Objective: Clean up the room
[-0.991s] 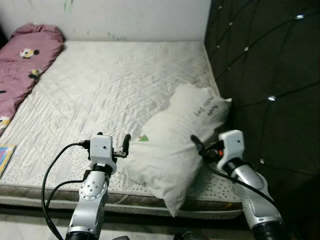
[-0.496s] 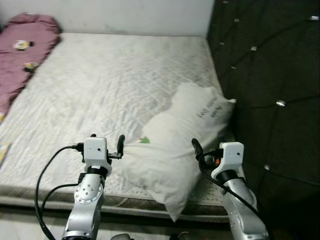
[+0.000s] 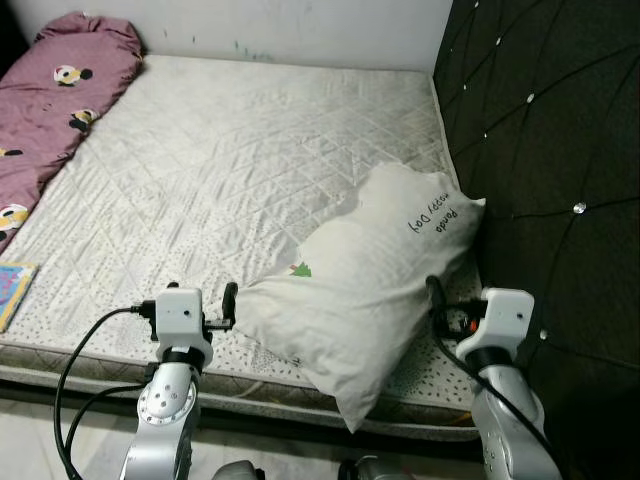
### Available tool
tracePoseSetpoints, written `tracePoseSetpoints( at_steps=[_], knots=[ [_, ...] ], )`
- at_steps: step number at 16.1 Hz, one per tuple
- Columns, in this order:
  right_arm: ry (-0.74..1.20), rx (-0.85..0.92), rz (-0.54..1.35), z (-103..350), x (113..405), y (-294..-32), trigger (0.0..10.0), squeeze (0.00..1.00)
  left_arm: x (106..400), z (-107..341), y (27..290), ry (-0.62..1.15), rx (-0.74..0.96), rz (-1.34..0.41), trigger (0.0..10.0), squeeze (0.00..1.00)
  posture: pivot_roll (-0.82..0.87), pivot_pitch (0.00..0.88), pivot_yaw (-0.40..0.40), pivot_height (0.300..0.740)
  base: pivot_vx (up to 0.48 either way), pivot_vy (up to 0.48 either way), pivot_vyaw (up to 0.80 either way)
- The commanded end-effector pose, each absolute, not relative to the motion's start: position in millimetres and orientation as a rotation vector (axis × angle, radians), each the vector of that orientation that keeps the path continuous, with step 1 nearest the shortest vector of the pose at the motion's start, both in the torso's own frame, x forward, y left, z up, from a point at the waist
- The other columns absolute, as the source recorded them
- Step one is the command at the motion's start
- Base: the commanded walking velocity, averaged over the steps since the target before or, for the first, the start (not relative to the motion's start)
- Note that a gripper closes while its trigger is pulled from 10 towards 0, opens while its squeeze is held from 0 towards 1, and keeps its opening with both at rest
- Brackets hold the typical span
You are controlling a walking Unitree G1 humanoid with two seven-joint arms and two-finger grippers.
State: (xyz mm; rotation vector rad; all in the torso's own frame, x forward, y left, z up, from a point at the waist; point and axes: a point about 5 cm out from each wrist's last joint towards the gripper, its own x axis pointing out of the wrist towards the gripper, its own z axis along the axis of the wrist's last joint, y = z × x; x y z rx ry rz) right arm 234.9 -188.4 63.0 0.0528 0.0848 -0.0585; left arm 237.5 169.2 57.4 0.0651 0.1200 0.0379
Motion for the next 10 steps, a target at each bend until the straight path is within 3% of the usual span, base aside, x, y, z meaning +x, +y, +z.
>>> tracePoseSetpoints(
  at_steps=[1, 10],
  knots=[
    [0.091, 0.053, -0.072, 64.6, 233.0, -189.2, 10.0, 0.00, 237.0, 61.7, 170.7, 0.110, 0.075, 0.044, 10.0, 0.00, -0.04, 0.114, 0.015, 0.740, 0.000, 0.000, 0.00],
    [0.111, 0.035, -0.080, 63.2, 230.6, -193.3, 10.0, 0.00, 237.7, 62.4, 169.1, 0.116, 0.084, 0.035, 10.0, 0.00, -0.05, 0.111, 0.018, 0.740, 0.000, 0.000, -0.77]
  ],
)
